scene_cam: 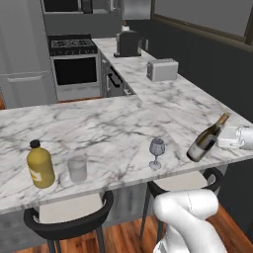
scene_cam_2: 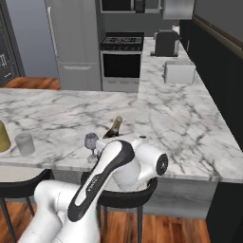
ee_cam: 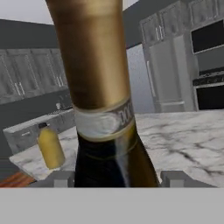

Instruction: There is a wine glass and glass cup on the dining counter. Place the wine bottle next to the wine glass and the juice bottle next to the glass cup.

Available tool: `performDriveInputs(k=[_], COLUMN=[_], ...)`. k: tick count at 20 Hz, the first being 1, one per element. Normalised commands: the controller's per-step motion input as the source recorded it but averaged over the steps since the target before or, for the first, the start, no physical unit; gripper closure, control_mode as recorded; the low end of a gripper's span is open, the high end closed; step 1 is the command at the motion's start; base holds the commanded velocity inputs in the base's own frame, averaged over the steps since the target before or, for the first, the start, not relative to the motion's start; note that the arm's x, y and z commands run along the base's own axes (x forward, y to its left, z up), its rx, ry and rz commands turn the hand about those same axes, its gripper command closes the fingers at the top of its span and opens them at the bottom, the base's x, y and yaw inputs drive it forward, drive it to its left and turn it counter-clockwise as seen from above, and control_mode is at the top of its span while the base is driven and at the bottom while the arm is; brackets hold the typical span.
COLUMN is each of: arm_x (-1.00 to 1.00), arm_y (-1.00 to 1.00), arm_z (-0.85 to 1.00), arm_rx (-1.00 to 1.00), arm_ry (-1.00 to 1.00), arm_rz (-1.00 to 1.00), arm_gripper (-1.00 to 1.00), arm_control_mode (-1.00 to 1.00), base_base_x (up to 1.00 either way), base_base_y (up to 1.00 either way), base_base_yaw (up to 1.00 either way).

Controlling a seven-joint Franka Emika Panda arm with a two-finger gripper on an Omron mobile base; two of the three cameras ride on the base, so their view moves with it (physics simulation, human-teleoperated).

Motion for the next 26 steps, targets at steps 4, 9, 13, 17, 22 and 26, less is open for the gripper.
performDriveInputs(k=[4,9,13,17,22,26], arm_x=[0.07,0.1,0.15,0.21,0.23,0.17], arm_y=[-0.22,-0.14,-0.01,0.0,0.01,0.04], arm_z=[0.0,-0.05,-0.12,-0.14,-0.12,-0.09], arm_rx=[0.0,-0.01,0.0,0.0,0.0,-0.04], arm_ry=[0.04,-0.03,-0.08,-0.07,-0.07,-0.04], arm_rz=[0.35,0.3,0.18,0.05,0.0,0.0], arm_gripper=[1.0,1.0,1.0,1.0,1.0,1.0], arm_control_mode=[-1.0,-1.0,-1.0,-1.0,-1.0,-1.0], base_base_x=[0.0,0.0,0.0,0.0,0.0,0.0], base_base_y=[0.0,0.0,0.0,0.0,0.0,0.0], base_base_yaw=[0.0,0.0,0.0,0.0,0.0,0.0])
